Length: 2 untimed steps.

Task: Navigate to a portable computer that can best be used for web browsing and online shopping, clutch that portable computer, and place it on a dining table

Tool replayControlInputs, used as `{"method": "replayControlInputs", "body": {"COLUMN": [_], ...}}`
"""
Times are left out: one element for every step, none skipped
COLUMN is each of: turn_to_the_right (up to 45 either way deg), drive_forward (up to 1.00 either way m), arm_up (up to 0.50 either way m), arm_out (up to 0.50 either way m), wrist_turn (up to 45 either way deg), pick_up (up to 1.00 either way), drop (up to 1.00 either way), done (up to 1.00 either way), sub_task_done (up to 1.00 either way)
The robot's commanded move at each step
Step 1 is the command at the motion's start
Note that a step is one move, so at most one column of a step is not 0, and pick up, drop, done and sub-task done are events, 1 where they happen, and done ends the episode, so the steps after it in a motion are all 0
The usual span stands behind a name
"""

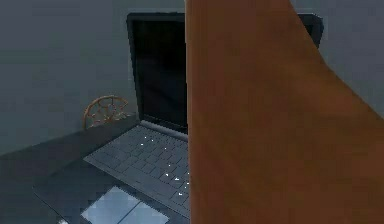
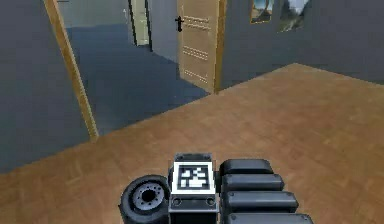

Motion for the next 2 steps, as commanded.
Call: {"method": "replayControlInputs", "body": {"turn_to_the_right": [45.0,45.0], "drive_forward": [0.00,0.00], "arm_up": [0.00,0.00], "arm_out": [0.00,0.00], "wrist_turn": [0.0,0.0], "pick_up": [0.00,0.00], "drop": [0.00,0.00], "done": [0.00,0.00], "sub_task_done": [0.00,0.00]}}
